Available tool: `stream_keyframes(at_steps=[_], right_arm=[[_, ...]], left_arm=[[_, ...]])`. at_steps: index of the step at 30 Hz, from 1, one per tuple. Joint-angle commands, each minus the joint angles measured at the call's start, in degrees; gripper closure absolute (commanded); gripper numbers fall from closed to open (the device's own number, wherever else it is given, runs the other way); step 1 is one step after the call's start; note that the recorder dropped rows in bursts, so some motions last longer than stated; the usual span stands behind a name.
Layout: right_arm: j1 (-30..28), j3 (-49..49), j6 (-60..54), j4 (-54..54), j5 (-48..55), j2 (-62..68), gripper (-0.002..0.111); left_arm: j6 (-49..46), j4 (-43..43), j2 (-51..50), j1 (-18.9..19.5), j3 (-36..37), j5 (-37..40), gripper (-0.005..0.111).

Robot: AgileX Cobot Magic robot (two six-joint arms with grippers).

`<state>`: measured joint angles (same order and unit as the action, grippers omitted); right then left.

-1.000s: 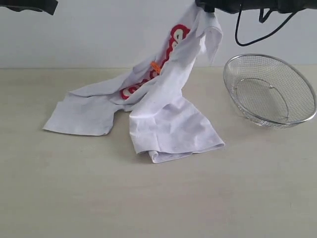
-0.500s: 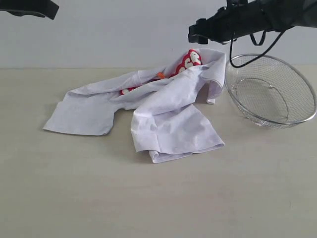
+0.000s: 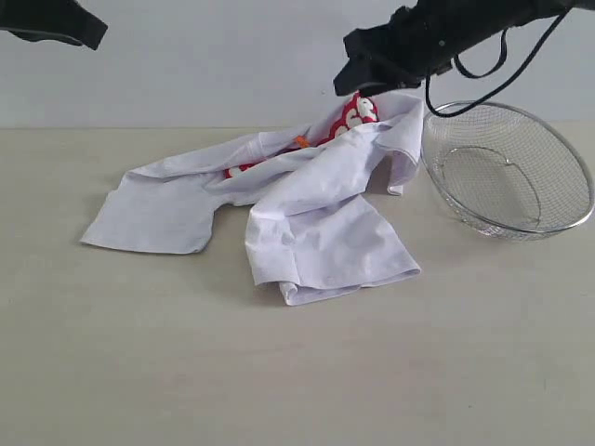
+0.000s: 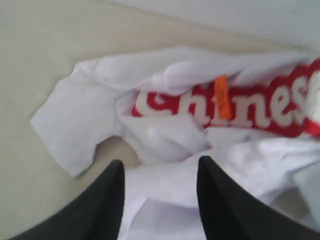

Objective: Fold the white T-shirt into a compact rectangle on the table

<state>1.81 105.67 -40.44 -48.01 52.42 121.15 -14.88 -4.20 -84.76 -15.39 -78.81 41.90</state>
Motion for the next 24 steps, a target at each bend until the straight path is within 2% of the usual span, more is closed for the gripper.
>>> stream_keyframes(at_steps=[1, 5, 8, 10, 16, 19, 24], right_arm=[[1.17, -5.56, -0.44, -0.81, 5.56, -0.66, 0.069], [3.86, -13.09, -3.58, -1.32, 5.0, -0.93, 0.069], [6.75, -18.24, -6.14, -1.32, -0.37, -1.32, 0.069], [9.04, -21.06, -8.04, -0.7, -4.65, -1.32, 0.069], [16.15, -23.05, -9.67, 0.39, -11.65, -0.55, 0.069], [19.6, -23.05, -9.67, 3.85, -15.27, -0.55, 0.069], [21.76, -23.05, -8.43, 5.13, -17.6, -0.55, 0.069]], left_arm=[[-0.56, 3.4, 1.96, 0.2, 0.48, 0.41, 0.102], [-0.99, 4.51, 5.85, 0.2, 3.72, 0.28, 0.102], [-0.5, 6.67, 8.94, 0.2, 7.11, -0.7, 0.102], [-0.62, 11.06, 11.54, 0.2, 10.72, -2.28, 0.102], [-1.8, 17.99, 17.5, 0.2, 22.12, -7.41, 0.102], [-1.9, 22.15, 20.15, 0.2, 24.76, -7.84, 0.102], [-2.31, 22.81, 21.72, 0.2, 25.46, -7.61, 0.102]])
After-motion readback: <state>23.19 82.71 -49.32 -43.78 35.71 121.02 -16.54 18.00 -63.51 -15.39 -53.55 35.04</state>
